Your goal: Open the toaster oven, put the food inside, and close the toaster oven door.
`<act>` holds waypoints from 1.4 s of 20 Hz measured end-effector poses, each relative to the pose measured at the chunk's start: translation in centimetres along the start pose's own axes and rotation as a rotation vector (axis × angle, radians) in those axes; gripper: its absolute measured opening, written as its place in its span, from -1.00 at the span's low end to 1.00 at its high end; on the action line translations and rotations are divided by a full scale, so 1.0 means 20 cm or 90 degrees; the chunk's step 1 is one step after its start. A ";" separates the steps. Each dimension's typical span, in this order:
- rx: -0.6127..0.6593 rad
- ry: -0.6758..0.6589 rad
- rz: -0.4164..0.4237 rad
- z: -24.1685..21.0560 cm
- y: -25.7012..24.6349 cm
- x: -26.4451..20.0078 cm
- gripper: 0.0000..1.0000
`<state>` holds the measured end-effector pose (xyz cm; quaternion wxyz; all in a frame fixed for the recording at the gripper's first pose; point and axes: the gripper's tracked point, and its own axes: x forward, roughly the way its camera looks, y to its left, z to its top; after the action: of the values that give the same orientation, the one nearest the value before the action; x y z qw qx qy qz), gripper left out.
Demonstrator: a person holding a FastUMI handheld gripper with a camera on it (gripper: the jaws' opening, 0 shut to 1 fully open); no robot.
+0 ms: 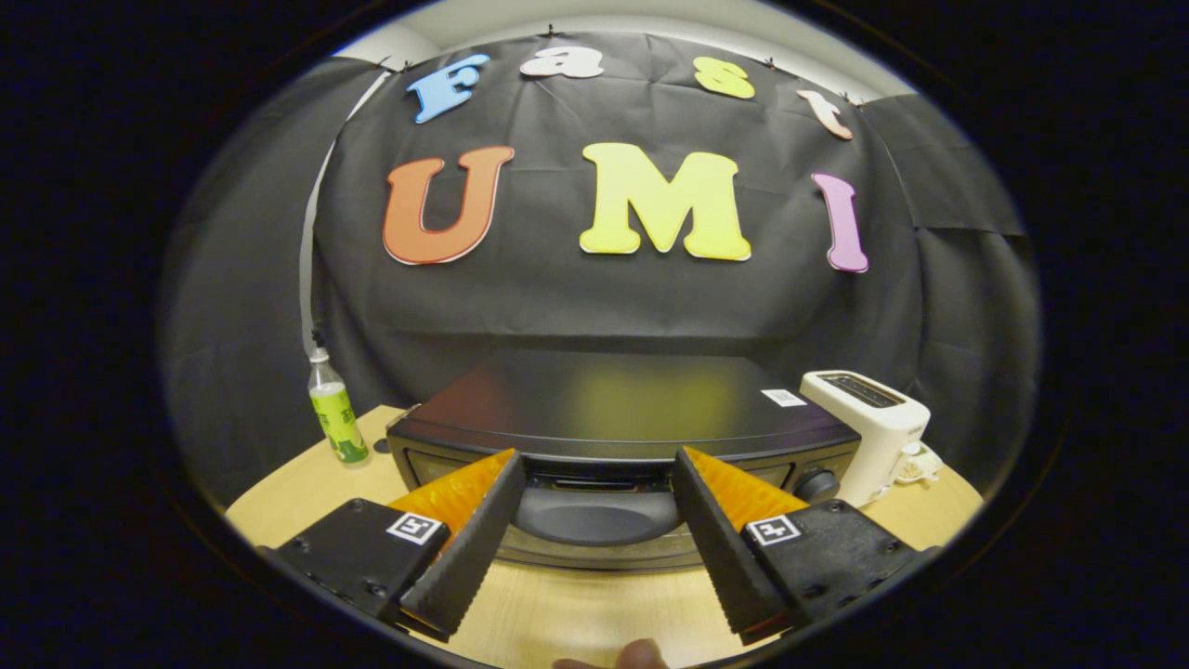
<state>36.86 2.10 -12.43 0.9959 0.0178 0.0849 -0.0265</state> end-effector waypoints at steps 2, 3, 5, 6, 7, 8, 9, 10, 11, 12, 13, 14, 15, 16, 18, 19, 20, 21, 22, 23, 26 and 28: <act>-0.009 0.001 -0.003 0.00 0.00 0.00 1.00; -0.008 0.004 -0.004 -0.02 0.00 0.01 1.00; 0.008 0.008 0.002 -0.03 -0.01 0.00 1.00; 0.012 0.009 0.005 -0.02 0.00 0.00 1.00; 0.009 0.013 0.007 -0.03 0.00 0.00 1.00; 0.006 0.015 0.007 -0.03 0.00 -0.01 1.00; 0.006 0.018 0.007 -0.04 -0.01 -0.02 1.00; 0.008 0.018 0.006 -0.04 -0.01 -0.03 1.00; 0.009 0.017 0.006 -0.05 0.00 -0.04 1.00; 0.012 0.012 0.005 -0.06 0.00 -0.06 1.00; 0.012 0.006 0.004 -0.07 0.00 -0.09 1.00; 0.011 0.006 0.003 -0.08 0.00 -0.12 1.00; 0.015 0.006 0.002 -0.10 0.00 -0.15 1.00; 0.016 0.012 0.001 -0.12 0.00 -0.17 1.00; 0.019 0.032 0.002 -0.17 0.00 -0.23 1.00; 0.022 0.038 0.002 -0.19 0.00 -0.25 1.00; 0.024 0.049 0.001 -0.21 0.00 -0.28 1.00; 0.024 0.056 0.000 -0.23 0.00 -0.30 1.00; 0.025 0.064 -0.002 -0.26 0.00 -0.32 1.00; 0.030 0.072 -0.003 -0.28 0.00 -0.35 1.00; 0.020 0.081 -0.006 -0.35 0.01 -0.41 1.00; 0.027 0.097 -0.009 -0.41 0.00 -0.44 1.00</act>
<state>26.83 2.89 -19.01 0.9857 0.0404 0.1602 -0.0340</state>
